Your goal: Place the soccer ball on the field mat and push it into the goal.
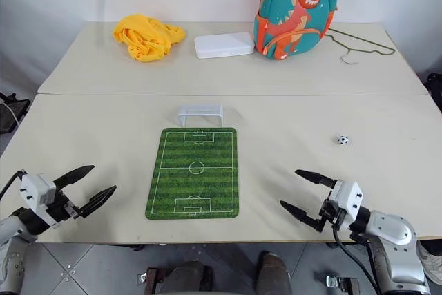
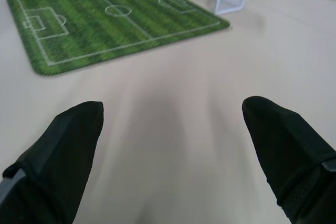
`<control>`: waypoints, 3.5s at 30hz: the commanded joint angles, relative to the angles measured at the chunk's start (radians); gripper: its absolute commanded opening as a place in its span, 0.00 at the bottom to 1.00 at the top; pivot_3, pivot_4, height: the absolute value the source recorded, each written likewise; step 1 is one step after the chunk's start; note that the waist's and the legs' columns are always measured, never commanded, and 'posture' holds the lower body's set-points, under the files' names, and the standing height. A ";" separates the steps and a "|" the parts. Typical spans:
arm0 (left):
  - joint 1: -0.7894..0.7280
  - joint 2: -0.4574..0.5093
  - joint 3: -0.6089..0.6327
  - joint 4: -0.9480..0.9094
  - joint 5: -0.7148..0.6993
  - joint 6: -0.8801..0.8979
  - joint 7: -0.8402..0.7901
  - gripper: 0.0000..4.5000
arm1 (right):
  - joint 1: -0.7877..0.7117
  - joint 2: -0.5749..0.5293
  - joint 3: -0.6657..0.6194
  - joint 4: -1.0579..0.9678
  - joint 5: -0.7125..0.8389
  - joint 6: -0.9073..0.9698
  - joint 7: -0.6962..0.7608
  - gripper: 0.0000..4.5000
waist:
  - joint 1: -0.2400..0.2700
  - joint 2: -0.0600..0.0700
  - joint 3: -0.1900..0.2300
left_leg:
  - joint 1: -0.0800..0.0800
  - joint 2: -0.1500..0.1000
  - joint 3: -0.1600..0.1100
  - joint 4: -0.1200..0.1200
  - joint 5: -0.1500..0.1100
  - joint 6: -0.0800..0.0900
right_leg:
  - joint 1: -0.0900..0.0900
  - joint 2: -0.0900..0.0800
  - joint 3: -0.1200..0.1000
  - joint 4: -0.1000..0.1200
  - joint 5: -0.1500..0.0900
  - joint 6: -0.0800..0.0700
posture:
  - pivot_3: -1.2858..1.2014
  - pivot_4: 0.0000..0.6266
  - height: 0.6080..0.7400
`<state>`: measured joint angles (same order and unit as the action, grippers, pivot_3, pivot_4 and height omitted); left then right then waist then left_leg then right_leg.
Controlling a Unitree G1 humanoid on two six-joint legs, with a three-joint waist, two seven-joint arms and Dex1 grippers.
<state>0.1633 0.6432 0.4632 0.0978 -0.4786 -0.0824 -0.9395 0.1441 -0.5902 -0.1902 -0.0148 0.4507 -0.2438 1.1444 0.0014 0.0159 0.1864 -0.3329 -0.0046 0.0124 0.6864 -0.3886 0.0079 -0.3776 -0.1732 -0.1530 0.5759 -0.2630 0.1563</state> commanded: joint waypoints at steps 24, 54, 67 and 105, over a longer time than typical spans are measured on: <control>-0.199 0.016 -0.116 -0.267 -0.244 0.289 -0.175 1.00 | -0.032 -0.016 -0.374 0.020 0.085 0.254 -0.484 0.99 | -0.007 0.002 0.000 | 0.003 0.002 0.007 0.002 -0.001 -0.001 | 0.000 0.003 0.007 0.003 0.001 -0.002 | 0.52 0.24 1.00; -0.228 -0.015 -0.166 -0.214 -0.231 0.271 -0.285 1.00 | -0.532 -0.047 -0.107 0.406 -0.110 0.313 -0.460 0.19 | -0.006 0.003 0.000 | -0.005 0.002 0.016 0.007 -0.001 -0.001 | -0.016 0.004 0.018 0.011 0.001 -0.002 | 0.52 0.24 1.00; -0.123 0.092 -0.116 -0.072 -0.173 0.107 -0.508 1.00 | -0.617 -0.027 0.460 -0.197 0.013 0.638 0.111 0.19 | -0.027 0.002 0.001 | -0.004 0.006 0.018 0.006 -0.002 -0.002 | -0.018 0.008 0.019 0.012 0.002 -0.004 | 0.52 0.24 1.00; 0.082 0.101 -0.020 -0.171 -0.177 0.106 -0.421 1.00 | -0.678 0.257 0.787 -0.011 -0.331 0.598 -0.014 0.49 | -0.031 0.000 0.000 | -0.005 0.007 0.020 0.011 -0.008 0.000 | -0.019 0.009 0.021 0.012 0.002 -0.004 | 0.52 0.24 1.00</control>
<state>0.2409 0.7293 0.4151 -0.0391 -0.6406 0.0230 -1.3622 -0.5424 -0.3362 0.5842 -0.0370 0.1391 0.3493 1.1426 -0.0295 0.0159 0.1867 -0.3375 0.0025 0.0328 0.6977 -0.3968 0.0076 -0.3968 -0.1644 -0.1318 0.5883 -0.2614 0.1526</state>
